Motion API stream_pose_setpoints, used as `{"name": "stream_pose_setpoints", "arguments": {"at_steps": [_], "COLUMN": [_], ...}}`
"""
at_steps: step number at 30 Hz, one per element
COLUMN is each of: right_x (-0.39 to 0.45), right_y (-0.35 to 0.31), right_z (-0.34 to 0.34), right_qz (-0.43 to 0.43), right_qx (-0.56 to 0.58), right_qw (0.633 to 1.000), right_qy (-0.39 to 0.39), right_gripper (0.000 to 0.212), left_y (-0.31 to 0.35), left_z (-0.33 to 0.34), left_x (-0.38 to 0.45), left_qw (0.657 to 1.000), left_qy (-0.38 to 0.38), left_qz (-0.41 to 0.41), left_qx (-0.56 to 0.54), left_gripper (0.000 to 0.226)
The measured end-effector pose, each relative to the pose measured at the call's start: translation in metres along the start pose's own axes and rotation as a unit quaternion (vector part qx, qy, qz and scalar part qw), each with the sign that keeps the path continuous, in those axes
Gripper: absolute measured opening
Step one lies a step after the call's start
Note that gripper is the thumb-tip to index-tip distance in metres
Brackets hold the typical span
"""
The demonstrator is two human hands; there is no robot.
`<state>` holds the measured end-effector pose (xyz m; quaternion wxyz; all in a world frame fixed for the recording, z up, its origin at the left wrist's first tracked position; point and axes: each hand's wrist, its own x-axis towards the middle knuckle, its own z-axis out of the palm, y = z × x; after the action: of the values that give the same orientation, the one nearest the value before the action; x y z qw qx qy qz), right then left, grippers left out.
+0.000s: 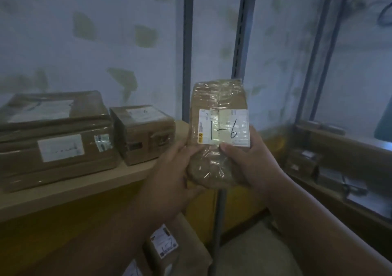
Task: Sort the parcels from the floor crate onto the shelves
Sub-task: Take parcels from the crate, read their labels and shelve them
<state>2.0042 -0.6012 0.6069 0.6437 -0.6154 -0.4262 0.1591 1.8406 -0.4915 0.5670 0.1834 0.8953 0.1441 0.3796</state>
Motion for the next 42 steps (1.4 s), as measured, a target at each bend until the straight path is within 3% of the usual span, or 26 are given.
{"name": "stream_pose_setpoints", "arguments": {"at_steps": [4,8,10,11,15,24,30,36,42], "right_x": [0.028,0.049,0.055,0.060,0.074,0.104,0.123,0.127,0.106], "right_y": [0.001,0.017,0.024,0.027,0.028,0.032,0.037,0.044,0.043], "right_z": [-0.007,-0.025,-0.032,-0.035,-0.037,-0.022,-0.011,-0.003,-0.003], "right_qz": [-0.067,-0.131,-0.155,-0.163,-0.158,-0.192,-0.225,-0.236,-0.279], "right_qx": [-0.133,-0.110,-0.198,-0.229,-0.257,-0.390,-0.488,-0.491,-0.426], "right_qw": [0.989,0.978,0.953,0.943,0.936,0.883,0.831,0.831,0.857], "right_qy": [-0.003,-0.123,-0.169,-0.180,-0.180,-0.175,-0.144,-0.108,-0.080], "right_gripper": [0.040,0.096,0.110,0.107,0.062,0.063,0.037,0.034,0.031], "left_y": [-0.005,-0.001,0.002,0.006,0.015,0.013,0.005,-0.002,0.007], "left_z": [0.009,0.018,0.016,0.014,0.006,0.023,0.041,0.061,0.063], "left_x": [0.020,0.031,0.038,0.043,0.058,0.073,0.090,0.104,0.095], "left_qw": [0.998,0.993,0.988,0.986,0.977,0.941,0.922,0.905,0.905], "left_qy": [0.053,0.100,0.113,0.106,0.058,0.042,0.063,0.095,0.145], "left_qz": [-0.015,-0.033,-0.070,-0.096,-0.137,-0.195,-0.181,-0.196,-0.199], "left_qx": [0.022,0.058,0.073,0.084,0.153,0.275,0.337,0.364,0.347], "left_gripper": [0.085,0.082,0.076,0.073,0.058,0.050,0.038,0.038,0.032]}}
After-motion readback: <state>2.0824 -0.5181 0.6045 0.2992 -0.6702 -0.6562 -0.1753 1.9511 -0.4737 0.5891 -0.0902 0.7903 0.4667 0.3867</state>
